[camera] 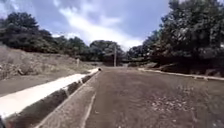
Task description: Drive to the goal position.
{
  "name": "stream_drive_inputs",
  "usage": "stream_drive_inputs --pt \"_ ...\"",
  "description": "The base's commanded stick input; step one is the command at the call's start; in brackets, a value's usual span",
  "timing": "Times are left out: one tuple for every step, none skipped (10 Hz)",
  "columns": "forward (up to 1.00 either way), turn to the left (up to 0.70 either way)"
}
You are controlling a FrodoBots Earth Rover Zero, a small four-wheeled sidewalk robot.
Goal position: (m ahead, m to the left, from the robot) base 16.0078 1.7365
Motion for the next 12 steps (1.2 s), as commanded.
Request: stream_drive_inputs --pt "1.00 0.00" --pt "1.00 0.00" --pt "1.00 0.00" --pt "1.00 0.00" --pt "1.00 0.00" --pt "1.00 0.00" --pt "1.00 0.00" --pt "1.00 0.00" --pt "1.00 0.00" --pt "1.00 0.00" --pt "1.00 0.00" --pt "1.00 0.00"
